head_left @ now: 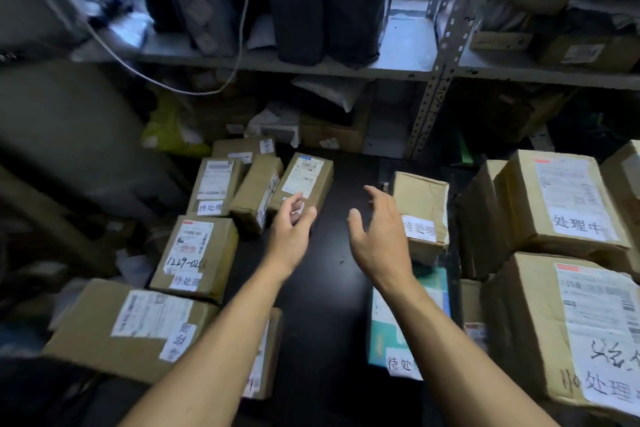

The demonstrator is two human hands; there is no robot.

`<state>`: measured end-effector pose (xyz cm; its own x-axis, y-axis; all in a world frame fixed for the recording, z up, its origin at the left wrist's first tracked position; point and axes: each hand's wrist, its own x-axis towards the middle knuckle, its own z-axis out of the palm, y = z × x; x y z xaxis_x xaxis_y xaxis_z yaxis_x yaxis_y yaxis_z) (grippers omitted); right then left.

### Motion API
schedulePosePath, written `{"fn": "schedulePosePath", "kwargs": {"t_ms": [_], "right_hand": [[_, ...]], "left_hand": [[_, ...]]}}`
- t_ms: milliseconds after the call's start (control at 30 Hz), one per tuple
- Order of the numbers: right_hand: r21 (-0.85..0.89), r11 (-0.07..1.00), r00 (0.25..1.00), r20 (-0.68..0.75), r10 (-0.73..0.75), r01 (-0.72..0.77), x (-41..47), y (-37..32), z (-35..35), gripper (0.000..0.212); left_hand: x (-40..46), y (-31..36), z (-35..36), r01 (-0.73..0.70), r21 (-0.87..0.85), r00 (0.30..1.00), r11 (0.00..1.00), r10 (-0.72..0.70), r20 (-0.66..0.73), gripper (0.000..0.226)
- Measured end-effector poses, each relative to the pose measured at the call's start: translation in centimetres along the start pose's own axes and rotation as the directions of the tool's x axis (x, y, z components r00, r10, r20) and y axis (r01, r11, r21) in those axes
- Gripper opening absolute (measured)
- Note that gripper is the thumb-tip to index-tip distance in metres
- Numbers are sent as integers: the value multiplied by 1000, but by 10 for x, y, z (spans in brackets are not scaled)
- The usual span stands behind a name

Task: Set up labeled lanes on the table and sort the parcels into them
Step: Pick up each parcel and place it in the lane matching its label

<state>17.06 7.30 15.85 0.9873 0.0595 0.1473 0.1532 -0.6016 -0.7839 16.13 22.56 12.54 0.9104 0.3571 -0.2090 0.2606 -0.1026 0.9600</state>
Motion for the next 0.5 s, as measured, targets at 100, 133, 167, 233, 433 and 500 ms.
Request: {"fn": "schedulePosePath", "kwargs": {"t_ms": [100, 133, 167, 233, 433, 500], "right_hand": [[9, 1000, 996, 86, -9, 8, -5, -15, 25, 49], [9, 1000, 993, 117, -6, 5, -7, -20, 34, 49], [9, 1000, 988, 154, -7, 6, -10, -26, 43, 48], [22, 999, 970, 240, -29, 24, -18, -39, 60, 46], [81, 984, 819, 545, -178, 160, -44, -89, 123, 49], [79, 980, 750, 633, -190, 182, -55, -105, 149, 49]], "left_hand": [[-6, -12, -41, 12, -18, 996, 1000, -14, -84, 36], [-9, -17, -55, 18, -21, 993, 1000, -21, -119, 35], [-12, -21, -69, 25, -21, 988, 999, -28, -152, 36], [-20, -32, -98, 48, -14, 977, 999, -49, -209, 38], [-55, -62, -186, 115, 186, 905, 976, -26, -424, 37], [-68, -75, -217, 174, 257, 844, 951, -9, -536, 40]]}}
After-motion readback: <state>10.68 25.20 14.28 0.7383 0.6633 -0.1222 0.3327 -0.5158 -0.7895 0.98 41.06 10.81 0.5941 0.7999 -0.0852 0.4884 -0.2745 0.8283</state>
